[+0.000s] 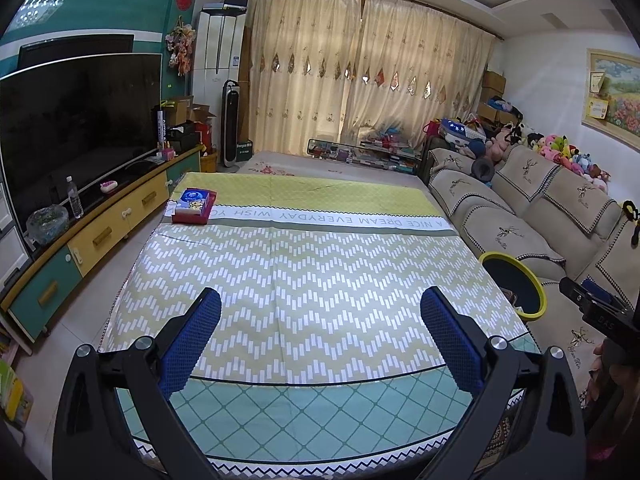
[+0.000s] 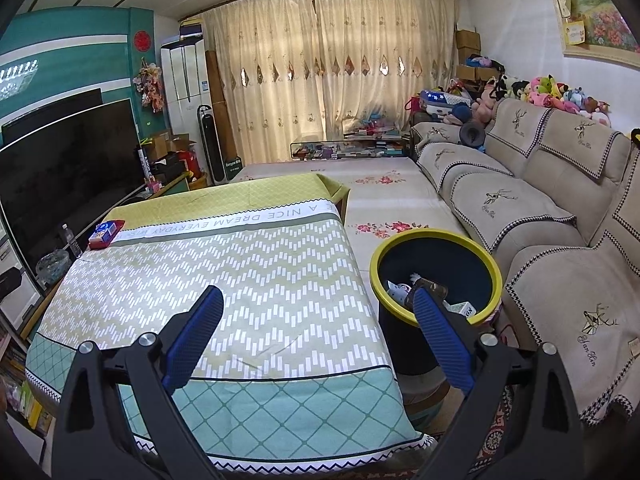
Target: Collect trash
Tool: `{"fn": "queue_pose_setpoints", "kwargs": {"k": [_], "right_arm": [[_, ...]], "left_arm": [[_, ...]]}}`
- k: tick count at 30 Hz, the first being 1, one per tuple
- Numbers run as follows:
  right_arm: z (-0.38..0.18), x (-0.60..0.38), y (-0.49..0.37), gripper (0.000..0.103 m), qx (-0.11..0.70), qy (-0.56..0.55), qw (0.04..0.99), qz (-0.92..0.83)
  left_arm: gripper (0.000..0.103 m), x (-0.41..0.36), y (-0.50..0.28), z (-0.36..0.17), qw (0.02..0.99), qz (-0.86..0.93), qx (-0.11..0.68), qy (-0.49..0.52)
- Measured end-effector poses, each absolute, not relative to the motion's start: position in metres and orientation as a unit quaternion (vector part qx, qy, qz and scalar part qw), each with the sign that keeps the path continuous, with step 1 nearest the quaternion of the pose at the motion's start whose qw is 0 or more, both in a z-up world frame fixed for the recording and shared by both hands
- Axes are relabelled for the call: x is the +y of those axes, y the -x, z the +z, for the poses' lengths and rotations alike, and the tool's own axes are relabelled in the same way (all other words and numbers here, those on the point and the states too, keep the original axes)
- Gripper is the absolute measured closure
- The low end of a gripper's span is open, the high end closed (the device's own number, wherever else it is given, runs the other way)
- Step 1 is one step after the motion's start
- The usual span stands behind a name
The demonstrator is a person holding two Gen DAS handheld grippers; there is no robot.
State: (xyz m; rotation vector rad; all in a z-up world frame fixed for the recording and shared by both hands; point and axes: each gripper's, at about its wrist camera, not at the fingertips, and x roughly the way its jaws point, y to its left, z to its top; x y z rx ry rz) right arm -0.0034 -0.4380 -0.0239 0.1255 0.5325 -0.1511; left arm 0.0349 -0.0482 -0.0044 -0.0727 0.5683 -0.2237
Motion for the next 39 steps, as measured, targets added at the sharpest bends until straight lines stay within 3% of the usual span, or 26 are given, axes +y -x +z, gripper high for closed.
{"fn": "queue_pose_setpoints", "kwargs": {"k": [39], "right_arm": [[-0.033, -0.437, -0.004, 0.012, 0.268, -0.063, 0.959, -0.074]], "left_arm": [[0.005, -0.057, -0.041, -0.015, 0.948, -0.118, 0.295, 0.035]]}}
